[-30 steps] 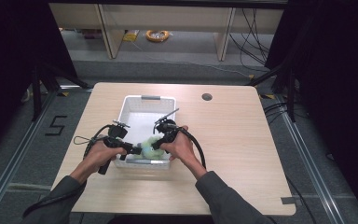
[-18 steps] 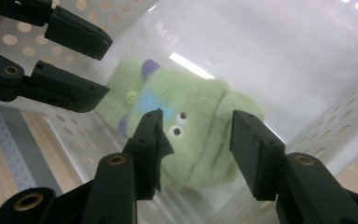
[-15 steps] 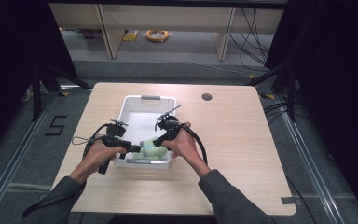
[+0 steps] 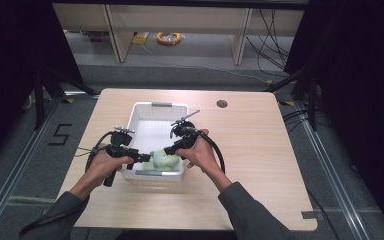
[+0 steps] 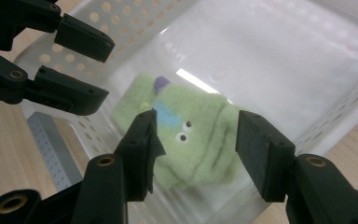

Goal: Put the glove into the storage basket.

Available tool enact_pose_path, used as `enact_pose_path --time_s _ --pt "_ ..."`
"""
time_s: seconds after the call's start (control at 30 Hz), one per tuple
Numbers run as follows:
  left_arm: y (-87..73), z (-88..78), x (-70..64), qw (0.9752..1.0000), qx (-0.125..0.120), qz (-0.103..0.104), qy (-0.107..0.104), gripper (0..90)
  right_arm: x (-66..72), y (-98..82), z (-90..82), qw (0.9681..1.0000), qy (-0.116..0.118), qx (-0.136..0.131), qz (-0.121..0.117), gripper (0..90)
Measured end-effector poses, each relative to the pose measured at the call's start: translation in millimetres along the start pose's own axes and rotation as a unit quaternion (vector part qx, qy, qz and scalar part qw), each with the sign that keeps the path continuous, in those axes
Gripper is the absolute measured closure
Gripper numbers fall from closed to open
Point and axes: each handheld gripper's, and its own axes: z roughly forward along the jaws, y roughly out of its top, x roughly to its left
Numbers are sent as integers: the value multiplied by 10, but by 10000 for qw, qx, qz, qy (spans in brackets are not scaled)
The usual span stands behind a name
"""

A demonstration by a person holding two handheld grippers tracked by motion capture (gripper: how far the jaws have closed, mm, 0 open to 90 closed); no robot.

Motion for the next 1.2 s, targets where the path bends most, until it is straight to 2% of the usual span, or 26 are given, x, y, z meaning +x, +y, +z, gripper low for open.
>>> enact_pose_path --time_s 0.03,0.1,0.17,0.2,0.27,0.3,0.37,0.4,0.47,0.53,0.57,0.6,0.7,0.73,0.8,0.87,1.0,1.07,1.17,1.2 --pt "-5 0 -5 10000 -60 -36 6 367 11 -4 -18 10000 24 17 42 482" --pt "-25 -21 -18 9999 -165 -8 34 353 6 -13 -60 9999 90 -117 -75 442" --pt "-30 -28 -20 9999 -161 -16 17 342 10 -16 -75 9997 143 -146 -129 438" --pt "-42 -43 -34 9997 -233 -97 -27 337 -3 -28 -111 9990 248 -262 -247 421" --pt "-45 -70 -45 9998 -205 -67 13 327 0 -50 -158 9989 266 -292 -235 413" --pt "-53 -80 -54 9995 -288 -111 -47 327 0 -50 -158 9989 266 -292 -235 413" --pt "-70 -114 -103 9994 -322 -14 -137 318 -27 -86 -225 9987 233 -362 -274 402" --pt "-70 -114 -103 9994 -322 -14 -137 311 -27 -86 -225 9987 233 -362 -274 402" --pt "-88 -138 -179 9992 -357 51 -190 303 -38 -126 -297 9992 159 -351 -74 394" --pt "-93 -148 -207 9991 -385 60 -188 300 -51 -135 -319 9989 172 -410 -149 392" --pt "-98 -158 -237 9987 -441 55 -263 295 -53 -147 -338 9982 299 -490 -177 387" --pt "-100 -169 -251 9986 -432 100 -283 288 -53 -163 -375 9984 248 -486 -131 382" --pt "-122 -175 -328 9982 -454 124 -372 271 -73 -195 -431 9971 253 -683 -222 376" --pt "-131 -183 -349 9983 -403 186 -378 262 -77 -207 -462 9970 304 -676 -203 372" --pt "-153 -182 -405 9976 -514 149 -438 254 -98 -235 -505 9967 280 -728 -236 367" --pt "-183 -203 -467 9970 -524 299 -489 239 -120 -292 -564 9962 330 -791 -173 356" --pt "-226 -197 -534 9966 -550 347 -508 234 -153 -353 -620 9961 299 -822 -147 352" --pt "-252 -196 -598 9961 -661 273 -512 233 -178 -391 -659 9956 306 -872 -135 351" --pt "-277 -234 -656 9949 -759 301 -588 233 -226 -450 -724 9949 260 -966 -158 347" --pt "-287 -245 -675 9946 -790 296 -603 233 -233 -487 -761 9948 267 -974 -85 346"
